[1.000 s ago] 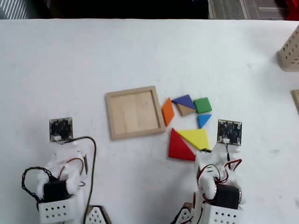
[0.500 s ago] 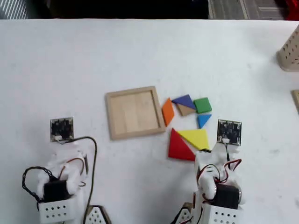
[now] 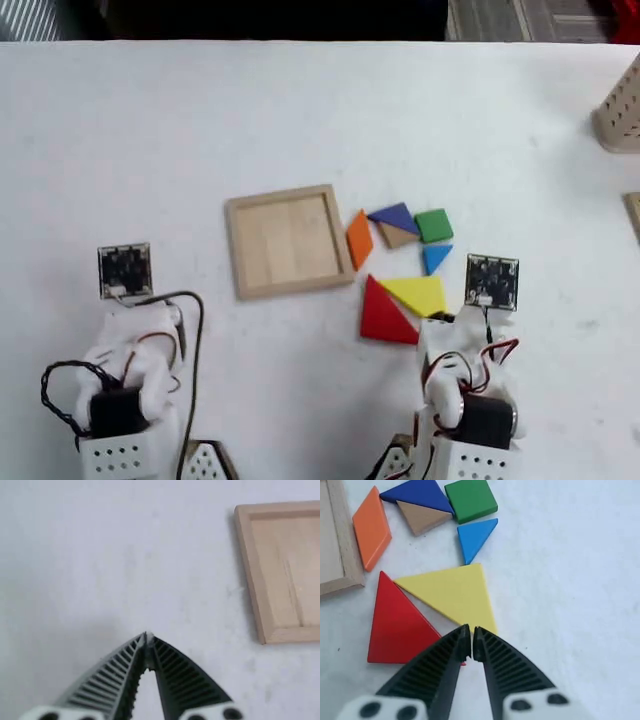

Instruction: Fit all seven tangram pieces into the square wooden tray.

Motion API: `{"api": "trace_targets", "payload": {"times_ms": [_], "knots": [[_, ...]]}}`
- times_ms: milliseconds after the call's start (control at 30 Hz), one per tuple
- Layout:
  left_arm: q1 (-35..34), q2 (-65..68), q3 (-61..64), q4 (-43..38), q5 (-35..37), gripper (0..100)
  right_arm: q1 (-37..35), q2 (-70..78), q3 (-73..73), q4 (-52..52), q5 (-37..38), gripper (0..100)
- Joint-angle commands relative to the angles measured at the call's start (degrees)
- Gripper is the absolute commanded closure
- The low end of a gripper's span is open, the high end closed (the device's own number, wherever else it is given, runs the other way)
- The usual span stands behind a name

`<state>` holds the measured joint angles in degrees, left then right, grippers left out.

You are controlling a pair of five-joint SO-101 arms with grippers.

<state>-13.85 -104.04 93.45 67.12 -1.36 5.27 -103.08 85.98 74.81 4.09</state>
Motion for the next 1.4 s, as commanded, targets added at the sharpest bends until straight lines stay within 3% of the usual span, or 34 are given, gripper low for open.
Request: {"api": "trace_targets", "payload": {"times_ms": [0, 133, 267, 367, 567, 800, 933, 1100, 1200, 1367], "knots": [[0.92, -0.66, -3.43, -4.92, -0.35, 98, -0.04, -0.04, -0.09, -1.01, 0.00, 97.8], [2.95, -0.66, -2.46, -9.05, -0.44, 97, -0.04, -0.04, 0.18, -7.34, 4.31, 97.8], [6.29, -0.48, -2.55, -7.12, 0.18, 82, -0.13, -0.04, 2.81, -11.47, 15.91, 98.0], [6.81, -0.48, -2.73, -4.13, 4.75, 73, -0.31, -0.04, 6.07, -16.31, 17.32, 98.0], [6.81, -0.31, -2.73, -2.64, 2.99, 76, -1.27, 0.22, 6.24, -19.12, 17.85, 97.7], [7.52, 1.10, -8.00, -2.37, 2.99, 76, -6.64, 0.22, 5.98, -15.16, 18.55, 97.7], [11.12, 14.20, -19.78, 0.44, 3.08, 76, -0.66, 0.31, 5.80, -15.16, 18.64, 97.7], [17.36, 37.14, -31.65, 0.79, 3.43, 76, 0.31, 0.40, 5.63, -14.20, 18.81, 97.7], [19.91, 46.99, -33.58, -0.79, 8.00, 76, 0.66, 0.48, 5.10, -13.76, 18.99, 97.7], [22.90, 58.15, -30.59, -9.93, 13.98, 76, -1.45, 0.48, 4.92, -13.49, 19.08, 96.3]]}}
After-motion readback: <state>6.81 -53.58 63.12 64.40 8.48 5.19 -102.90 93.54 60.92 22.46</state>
